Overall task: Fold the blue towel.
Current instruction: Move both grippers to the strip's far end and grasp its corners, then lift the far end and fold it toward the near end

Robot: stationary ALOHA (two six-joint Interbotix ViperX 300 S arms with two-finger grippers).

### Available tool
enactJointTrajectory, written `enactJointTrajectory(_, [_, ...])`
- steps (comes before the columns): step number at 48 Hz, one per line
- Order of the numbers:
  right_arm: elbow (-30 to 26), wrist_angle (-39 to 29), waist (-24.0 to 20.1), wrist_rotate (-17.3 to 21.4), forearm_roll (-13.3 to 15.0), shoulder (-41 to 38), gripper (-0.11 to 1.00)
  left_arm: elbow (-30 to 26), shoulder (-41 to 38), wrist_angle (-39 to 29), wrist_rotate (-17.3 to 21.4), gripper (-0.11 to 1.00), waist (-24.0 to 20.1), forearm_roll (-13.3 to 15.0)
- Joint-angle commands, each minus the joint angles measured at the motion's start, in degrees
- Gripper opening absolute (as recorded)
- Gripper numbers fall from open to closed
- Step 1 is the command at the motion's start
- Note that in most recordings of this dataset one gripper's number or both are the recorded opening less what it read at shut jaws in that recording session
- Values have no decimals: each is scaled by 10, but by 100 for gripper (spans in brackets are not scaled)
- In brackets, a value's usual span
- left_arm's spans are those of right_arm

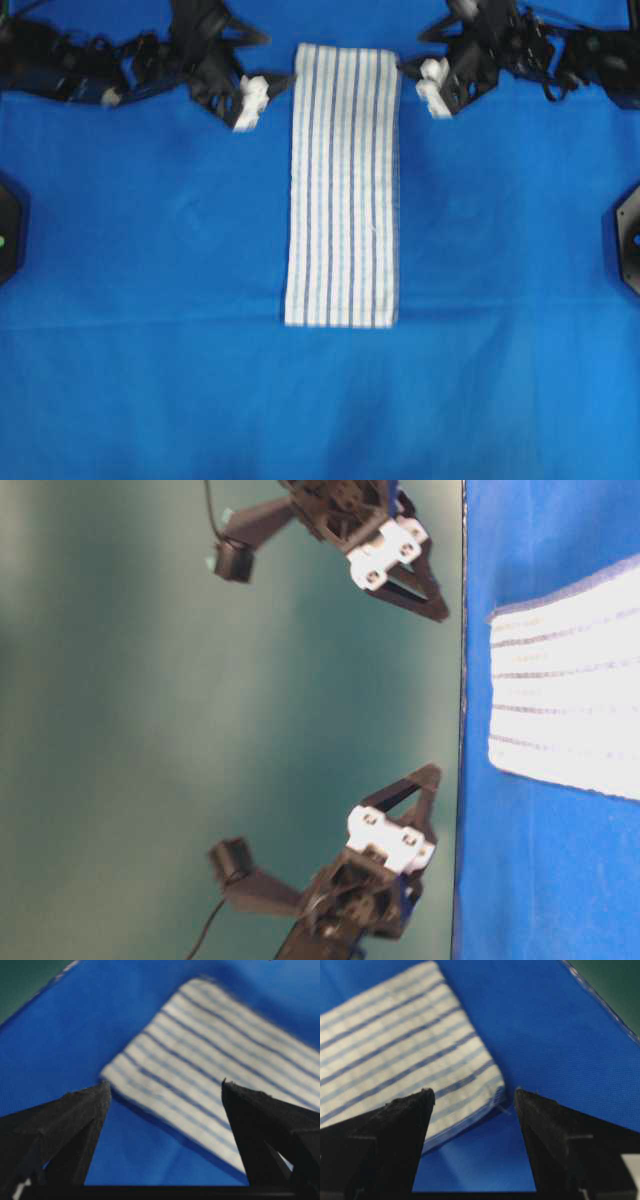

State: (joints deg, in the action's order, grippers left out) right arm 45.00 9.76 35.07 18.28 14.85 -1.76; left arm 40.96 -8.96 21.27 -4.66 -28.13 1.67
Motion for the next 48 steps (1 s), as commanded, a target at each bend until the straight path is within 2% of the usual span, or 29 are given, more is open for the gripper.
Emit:
enactJointTrajectory(1, [-25, 11, 10, -1, 1, -21, 66, -28, -21, 8, 1, 89, -11, 0])
enactJointTrajectory(14, [-44, 26, 18, -4, 1, -77, 66, -84, -111, 10, 1, 89, -21, 0])
enactJointTrajectory(28, [-51, 26, 18, -5, 2, -101, 64, -110, -142, 5, 1, 87, -24, 0])
enactJointTrajectory(31, [-52, 27, 18, -5, 3, -101, 60, -112, -142, 1, 1, 80, -25, 0])
enactJointTrajectory(34, [-52, 27, 18, -5, 3, -102, 51, -114, -144, -4, 1, 68, -25, 0])
enactJointTrajectory(42, [-52, 29, 16, -5, 4, -105, 8, -117, -151, -14, 6, 29, -19, -1])
enactJointTrajectory(48, [-49, 28, 12, -6, 4, -105, 6, -116, -154, -14, 18, 11, -11, -1])
